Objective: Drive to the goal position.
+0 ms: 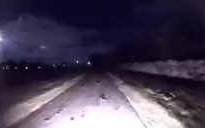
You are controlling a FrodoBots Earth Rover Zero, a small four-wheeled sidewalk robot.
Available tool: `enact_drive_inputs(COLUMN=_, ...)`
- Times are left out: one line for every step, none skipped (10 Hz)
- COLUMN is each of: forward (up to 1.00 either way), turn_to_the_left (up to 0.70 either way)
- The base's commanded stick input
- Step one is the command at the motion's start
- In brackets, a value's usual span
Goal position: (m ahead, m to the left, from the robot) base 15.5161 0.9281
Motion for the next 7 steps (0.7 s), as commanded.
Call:
enact_drive_inputs(forward=0.85, turn_to_the_left=0.14)
enact_drive_inputs(forward=0.85, turn_to_the_left=0.34)
enact_drive_inputs(forward=0.85, turn_to_the_left=0.34)
enact_drive_inputs(forward=0.85, turn_to_the_left=0.05)
enact_drive_inputs(forward=0.85, turn_to_the_left=0.02)
enact_drive_inputs(forward=0.85, turn_to_the_left=0.0)
enact_drive_inputs(forward=0.85, turn_to_the_left=0.0)
